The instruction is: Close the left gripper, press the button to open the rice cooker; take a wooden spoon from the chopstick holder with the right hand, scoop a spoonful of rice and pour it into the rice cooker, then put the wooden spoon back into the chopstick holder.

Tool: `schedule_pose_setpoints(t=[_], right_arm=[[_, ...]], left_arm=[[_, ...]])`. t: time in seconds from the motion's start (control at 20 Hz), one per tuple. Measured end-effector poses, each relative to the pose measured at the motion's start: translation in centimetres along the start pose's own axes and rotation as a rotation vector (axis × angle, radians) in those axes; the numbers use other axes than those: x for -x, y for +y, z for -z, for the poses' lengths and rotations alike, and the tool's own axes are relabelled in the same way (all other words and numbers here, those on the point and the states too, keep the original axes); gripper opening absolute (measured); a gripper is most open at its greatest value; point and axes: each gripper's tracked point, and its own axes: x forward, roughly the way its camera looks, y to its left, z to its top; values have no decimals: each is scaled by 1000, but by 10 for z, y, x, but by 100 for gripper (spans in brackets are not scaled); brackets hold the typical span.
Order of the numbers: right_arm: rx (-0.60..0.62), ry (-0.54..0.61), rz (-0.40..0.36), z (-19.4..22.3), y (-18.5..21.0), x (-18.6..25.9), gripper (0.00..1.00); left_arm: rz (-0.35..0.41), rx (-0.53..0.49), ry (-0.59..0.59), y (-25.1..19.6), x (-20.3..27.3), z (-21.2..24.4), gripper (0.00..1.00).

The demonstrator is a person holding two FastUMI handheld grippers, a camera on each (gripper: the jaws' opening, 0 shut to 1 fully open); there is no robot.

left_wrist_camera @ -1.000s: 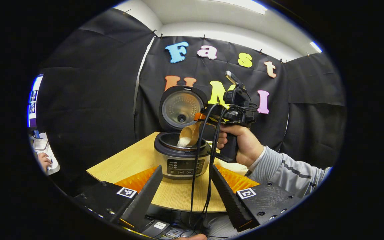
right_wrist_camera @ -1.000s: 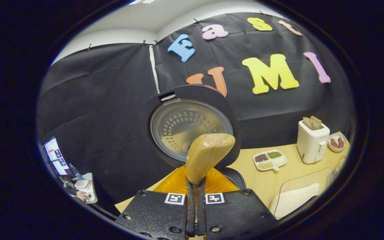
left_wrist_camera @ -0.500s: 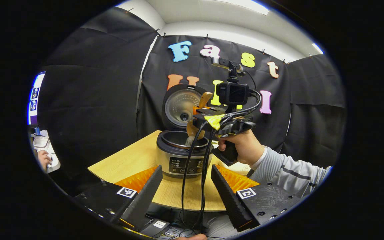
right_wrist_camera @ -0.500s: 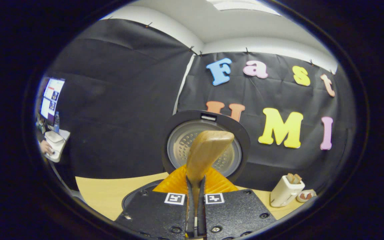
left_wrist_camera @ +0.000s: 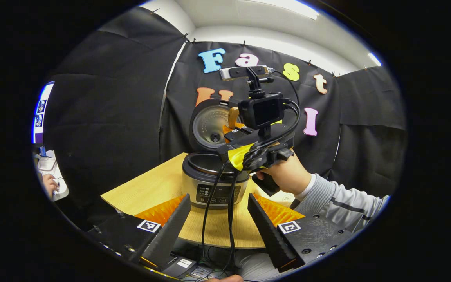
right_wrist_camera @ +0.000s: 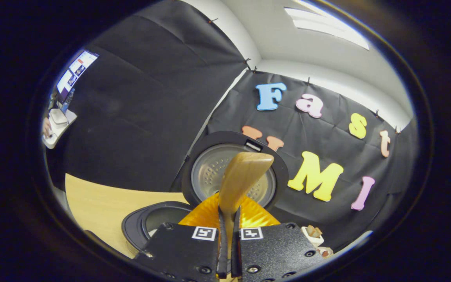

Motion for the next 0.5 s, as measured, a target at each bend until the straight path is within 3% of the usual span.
schedule_pose_setpoints(t=[0.2,0.5], right_arm=[[-98,38,-12,12,-16,11,11],[-263,54,36,20,-85,37,11]], left_arm=[[-11,-6,-15,-3,-1,-5,94],[-11,-38,-27,-18,2,-7,94]])
